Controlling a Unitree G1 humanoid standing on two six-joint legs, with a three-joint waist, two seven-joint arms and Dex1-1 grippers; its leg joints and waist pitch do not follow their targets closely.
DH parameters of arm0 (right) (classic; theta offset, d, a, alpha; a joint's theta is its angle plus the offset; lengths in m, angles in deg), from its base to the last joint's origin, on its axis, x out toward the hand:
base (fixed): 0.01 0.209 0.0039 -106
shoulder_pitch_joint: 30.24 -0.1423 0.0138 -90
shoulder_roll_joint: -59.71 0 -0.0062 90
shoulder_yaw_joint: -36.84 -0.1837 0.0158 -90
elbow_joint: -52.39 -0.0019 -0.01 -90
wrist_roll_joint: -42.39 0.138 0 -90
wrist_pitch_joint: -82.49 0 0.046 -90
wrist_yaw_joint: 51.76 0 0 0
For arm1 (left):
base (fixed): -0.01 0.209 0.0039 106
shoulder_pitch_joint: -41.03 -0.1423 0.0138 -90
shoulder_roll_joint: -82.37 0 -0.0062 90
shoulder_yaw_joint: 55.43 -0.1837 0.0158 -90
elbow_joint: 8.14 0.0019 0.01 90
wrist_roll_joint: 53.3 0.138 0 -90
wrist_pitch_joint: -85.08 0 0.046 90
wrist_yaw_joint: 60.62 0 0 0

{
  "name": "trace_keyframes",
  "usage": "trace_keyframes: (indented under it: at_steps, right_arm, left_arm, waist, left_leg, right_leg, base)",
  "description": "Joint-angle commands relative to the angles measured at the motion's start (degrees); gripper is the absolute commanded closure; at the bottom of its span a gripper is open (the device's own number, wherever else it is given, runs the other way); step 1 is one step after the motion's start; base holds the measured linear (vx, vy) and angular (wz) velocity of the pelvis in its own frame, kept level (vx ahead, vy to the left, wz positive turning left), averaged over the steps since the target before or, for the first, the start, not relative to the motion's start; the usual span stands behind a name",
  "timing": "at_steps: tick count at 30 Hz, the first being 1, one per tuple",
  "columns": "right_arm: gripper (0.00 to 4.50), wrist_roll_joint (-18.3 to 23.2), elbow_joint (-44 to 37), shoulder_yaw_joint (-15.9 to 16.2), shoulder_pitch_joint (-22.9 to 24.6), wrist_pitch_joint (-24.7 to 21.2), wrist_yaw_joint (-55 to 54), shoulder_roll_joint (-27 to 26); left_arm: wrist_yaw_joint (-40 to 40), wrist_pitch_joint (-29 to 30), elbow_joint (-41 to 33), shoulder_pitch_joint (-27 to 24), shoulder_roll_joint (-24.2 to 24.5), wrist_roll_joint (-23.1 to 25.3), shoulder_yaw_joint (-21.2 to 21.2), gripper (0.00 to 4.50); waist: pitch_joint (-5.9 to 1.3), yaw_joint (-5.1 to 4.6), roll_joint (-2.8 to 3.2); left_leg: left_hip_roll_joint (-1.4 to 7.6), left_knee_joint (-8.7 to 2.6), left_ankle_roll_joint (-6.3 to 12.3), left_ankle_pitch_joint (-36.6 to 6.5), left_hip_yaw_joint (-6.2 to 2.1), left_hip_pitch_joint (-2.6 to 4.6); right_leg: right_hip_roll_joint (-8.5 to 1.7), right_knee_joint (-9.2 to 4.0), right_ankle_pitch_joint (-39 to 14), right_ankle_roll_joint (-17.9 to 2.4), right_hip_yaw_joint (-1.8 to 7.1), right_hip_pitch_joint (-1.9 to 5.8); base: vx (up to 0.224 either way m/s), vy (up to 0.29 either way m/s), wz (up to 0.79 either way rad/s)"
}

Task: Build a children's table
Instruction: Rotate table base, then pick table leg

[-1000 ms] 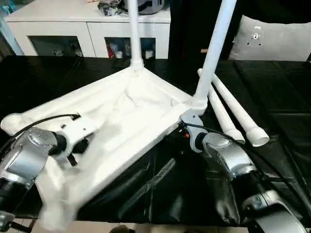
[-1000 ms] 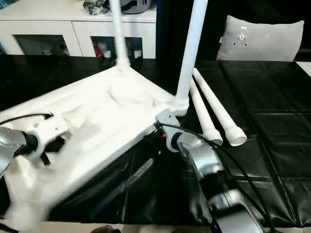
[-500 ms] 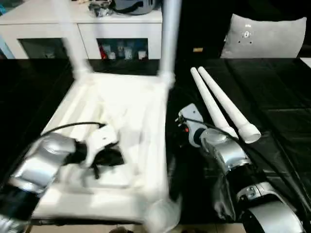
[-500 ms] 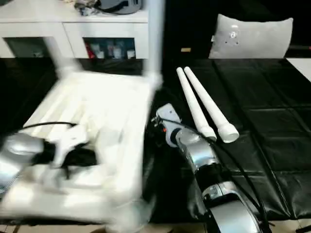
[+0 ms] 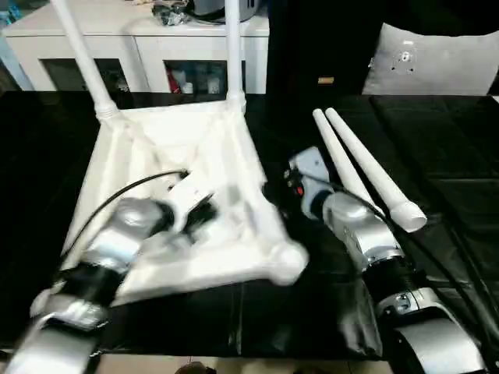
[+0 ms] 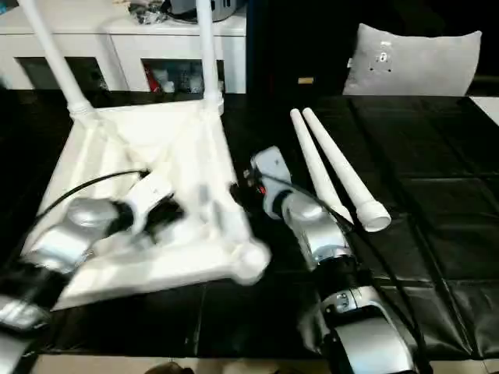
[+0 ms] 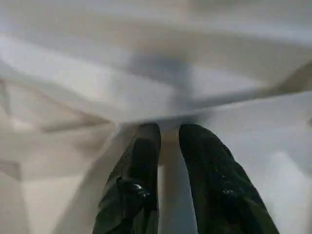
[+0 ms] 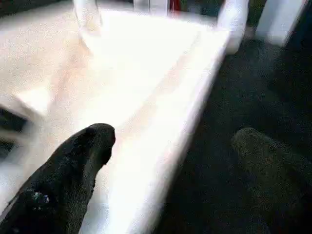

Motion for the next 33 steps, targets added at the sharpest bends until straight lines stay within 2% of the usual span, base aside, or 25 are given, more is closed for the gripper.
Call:
trace_keyframes:
  at_steps: [1, 2, 4, 8, 12, 14, 15, 16, 18, 20, 21, 24, 25, 26, 28, 33]
  right_arm:
    - [0.00, 1.5, -3.3, -2.8, 0.9, -1.7, -0.9, 1.1]
    - [0.00, 1.7, -5.0, -3.4, 1.7, -1.8, -1.2, 1.6]
    - [0.00, 1.9, -7.6, -4.0, 3.0, -1.6, -1.7, 2.3]
    - [0.00, 2.8, -14.0, -5.3, 6.0, -2.7, -2.0, 3.4]
    - [0.00, -1.3, -19.2, -5.7, 8.1, -6.8, -7.1, 5.1]
    - [0.00, -2.1, -21.6, -5.9, 8.8, -14.9, -9.3, 5.9]
    - [0.00, -1.7, -22.1, -6.1, 8.9, -17.3, -9.7, 5.9]
    - [0.00, -1.9, -22.7, -6.4, 8.7, -20.6, -10.9, 6.0]
    - [0.00, -2.9, -22.3, -5.7, 6.4, -28.1, -11.6, 7.2]
    - [0.00, -2.3, -21.6, -6.0, 5.0, -30.3, -11.5, 7.4]
    - [0.00, -2.1, -20.7, -6.2, 4.0, -30.6, -11.6, 7.6]
    - [0.00, -3.3, -16.7, -6.3, 1.2, -32.4, -12.4, 8.5]
    - [0.00, -3.9, -12.7, -6.2, -0.8, -32.5, -12.1, 9.7]
    - [0.00, -3.9, -12.7, -6.2, -0.8, -32.5, -12.1, 9.7]
    - [0.00, -4.4, -8.9, -5.7, -2.9, -33.9, -11.6, 11.1]
    - [0.00, -4.5, -1.8, -4.9, -6.1, -36.2, -9.7, 12.8]
  left_arm:
    - [2.8, -2.5, 1.1, 0.7, -1.8, -2.4, 2.7, 3.47]
    - [3.9, -3.6, 1.1, 0.3, -2.6, -2.5, 3.0, 3.47]
    - [5.4, -5.0, 0.7, -0.3, -3.4, -2.6, 3.5, 3.47]
    - [5.1, -4.1, -2.9, -2.2, -3.8, -4.7, 5.8, 3.47]
    - [2.6, -2.6, -9.8, -5.3, -2.3, -6.4, 6.8, 3.47]
    - [1.4, -1.0, -14.6, -7.2, -1.7, -8.4, 7.2, 3.47]
    - [1.0, -0.5, -15.9, -7.8, -1.5, -9.0, 7.3, 3.47]
    - [0.5, 0.3, -17.8, -8.5, -1.3, -9.5, 7.3, 3.20]
    - [-2.8, 3.5, -23.8, -10.7, -0.1, -11.2, 5.8, 3.20]
    - [-4.9, 5.0, -26.9, -11.6, 0.8, -11.8, 4.6, 2.98]
    - [-6.3, 5.6, -28.4, -12.0, 1.5, -12.0, 3.5, 2.98]
    - [-10.0, 6.9, -32.0, -12.7, 3.5, -12.5, 0.8, 2.73]
    - [-12.1, 9.0, -34.3, -13.0, 4.4, -13.8, -0.4, 2.69]
    - [-12.1, 9.0, -34.3, -13.0, 4.4, -13.8, -0.4, 2.69]
    - [-13.3, 11.4, -36.8, -13.2, 5.4, -14.2, -1.4, 2.35]
    - [-14.2, 13.3, -38.3, -13.2, 6.1, -13.9, -2.2, 2.21]
  waist:
    - [-4.55, -0.07, 0.17]
    - [-4.69, 0.21, 0.26]
    - [-4.69, 0.45, 0.07]
    - [-4.45, 0.48, -0.09]
    - [-4.23, 0.14, 0.15]
    - [-4.17, 0.19, 0.37]
    - [-3.96, 0.04, 0.39]
    - [-3.99, 0.09, 0.55]
    - [-4.01, -0.07, 0.56]
    - [-4.02, -0.11, 0.57]
    - [-3.96, -0.20, 0.28]
    - [-3.88, -0.30, 0.44]
    - [-3.94, -0.41, 0.52]
    - [-3.94, -0.41, 0.52]
    - [-3.94, -0.66, 0.53]
    - [-4.12, -0.86, 0.42]
  left_leg:
    - [2.39, -4.09, 0.96, -10.9, -0.76, 0.99]
    - [2.42, -4.02, 1.04, -10.3, -0.77, 1.03]
    - [2.35, -3.95, 1.47, -9.9, -0.73, 0.96]
    - [2.31, -4.14, 1.42, -11.1, -0.73, 0.77]
    - [2.38, -4.44, 0.09, -13.3, -0.80, 1.07]
    - [2.35, -4.50, -0.34, -14.0, -0.82, 1.22]
    - [2.47, -4.71, -0.67, -14.9, -0.87, 1.28]
    - [2.40, -4.67, -0.81, -15.4, -0.90, 1.37]
    - [2.34, -4.73, -1.47, -15.5, -0.99, 1.28]
    - [2.37, -4.67, -1.64, -15.8, -0.95, 1.33]
    - [2.28, -4.71, -1.81, -16.1, -0.90, 1.30]
    - [2.23, -4.63, -2.17, -15.7, -0.87, 1.32]
    - [2.21, -4.57, -2.47, -15.3, -0.86, 1.28]
    - [2.21, -4.57, -2.47, -15.3, -0.86, 1.28]
    - [2.07, -4.38, -2.53, -14.8, -0.70, 1.23]
    - [1.92, -4.05, -1.88, -12.9, -0.64, 1.11]
  right_leg:
    - [-2.89, -3.43, -6.8, -12.7, 2.45, 3.37]
    - [-2.95, -3.33, -5.9, -13.0, 2.43, 3.38]
    - [-2.92, -3.41, -5.5, -12.6, 2.41, 3.45]
    - [-3.02, -3.87, -10.0, -11.4, 2.36, 3.54]
    - [-2.73, -4.23, -14.3, -10.3, 2.33, 2.98]
    - [-2.68, -4.29, -15.0, -10.1, 2.34, 2.91]
    - [-2.57, -4.29, -15.3, -10.3, 2.41, 2.91]
    - [-2.59, -4.35, -15.7, -10.2, 2.42, 2.82]
    - [-2.58, -4.21, -15.6, -10.3, 2.41, 2.93]
    - [-2.61, -4.21, -15.6, -10.2, 2.44, 2.82]
    - [-2.62, -4.29, -16.3, -9.8, 2.44, 2.77]
    - [-2.63, -4.24, -16.6, -9.8, 2.47, 2.63]
    - [-2.67, -4.04, -15.7, -10.1, 2.48, 2.73]
    - [-2.67, -4.04, -15.7, -10.1, 2.48, 2.73]
    - [-2.61, -3.94, -14.5, -10.8, 2.47, 2.83]
    - [-2.45, -3.70, -11.7, -12.0, 2.34, 3.23]
  base:
    - [0.000, 0.000, 0.00]
    - [0.000, 0.000, 0.00]
    - [0.000, 0.000, 0.00]
    - [0.000, 0.000, 0.00]
    - [0.000, 0.000, 0.00]
    - [0.000, 0.000, 0.00]
    - [0.000, 0.000, 0.00]
    - [0.000, 0.000, 0.00]
    - [0.000, 0.000, 0.00]
    - [0.000, 0.000, 0.00]
    - [0.000, 0.000, 0.00]
    - [0.000, 0.000, 0.00]
    - [0.000, 0.000, 0.00]
    - [0.000, 0.000, 0.00]
    - [0.000, 0.000, 0.00]
    - [0.000, 0.000, 0.00]
